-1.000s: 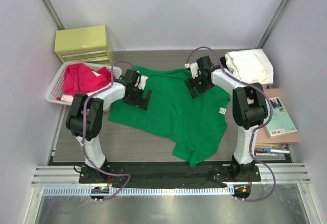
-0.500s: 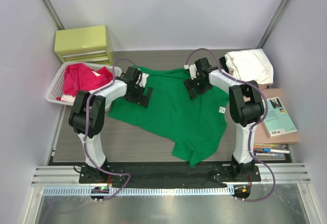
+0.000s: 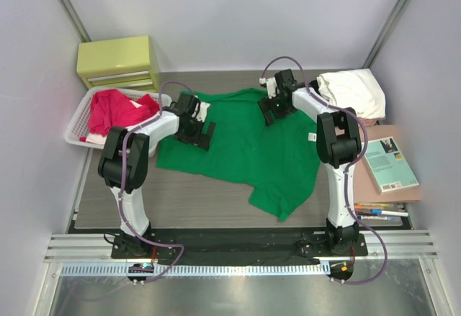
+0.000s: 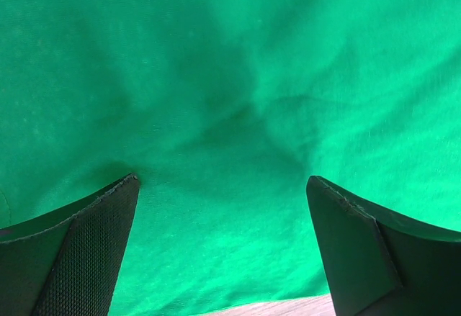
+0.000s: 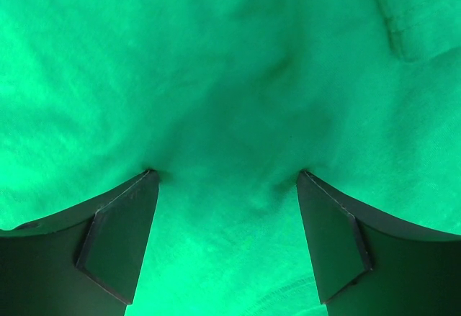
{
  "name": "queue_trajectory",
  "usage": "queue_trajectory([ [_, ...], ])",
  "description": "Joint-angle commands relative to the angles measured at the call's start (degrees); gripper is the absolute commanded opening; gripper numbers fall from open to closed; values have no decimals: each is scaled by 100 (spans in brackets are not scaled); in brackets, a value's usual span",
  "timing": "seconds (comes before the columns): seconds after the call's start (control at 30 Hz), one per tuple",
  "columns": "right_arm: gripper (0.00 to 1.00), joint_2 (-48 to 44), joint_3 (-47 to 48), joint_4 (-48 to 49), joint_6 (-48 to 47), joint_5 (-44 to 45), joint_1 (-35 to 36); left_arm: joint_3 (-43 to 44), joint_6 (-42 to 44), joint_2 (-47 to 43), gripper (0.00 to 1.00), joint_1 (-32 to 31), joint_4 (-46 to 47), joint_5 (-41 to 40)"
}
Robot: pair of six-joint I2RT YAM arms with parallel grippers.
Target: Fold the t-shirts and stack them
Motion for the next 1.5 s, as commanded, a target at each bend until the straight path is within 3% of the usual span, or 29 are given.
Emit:
queue_trajectory([
  [0.0, 83, 937, 975, -479, -169, -62, -17, 171, -50, 485, 100, 39, -195, 345],
  [0.17, 84, 1693, 2502, -964, -266, -35, -52, 734, -103, 863, 100, 83, -397, 433],
  [0.3, 84, 2116, 3139, -1193, -249, -52, -105, 1173, -164, 1074, 100, 223, -441, 486],
  [0.6, 85, 1300, 1945, -157, -161, -343, -149, 1095, -94, 829, 100, 267, -161, 495],
  [0.83, 90, 667, 1541, 37, -143, -343, -149, 884, 81, 451, 100, 241, -28, 468],
  [1.17, 96, -1880, -24, 635, -266, -53, 350, 208, 872, -1060, 100, -295, 429, -217],
  [1.3, 99, -3109, -559, 101, -214, 27, 712, -161, 1145, -1763, 100, -383, 771, -629],
  [1.47, 100, -4973, -2193, -200, 103, -141, 765, -1224, 1417, -3582, 100, -287, 1851, -1903],
])
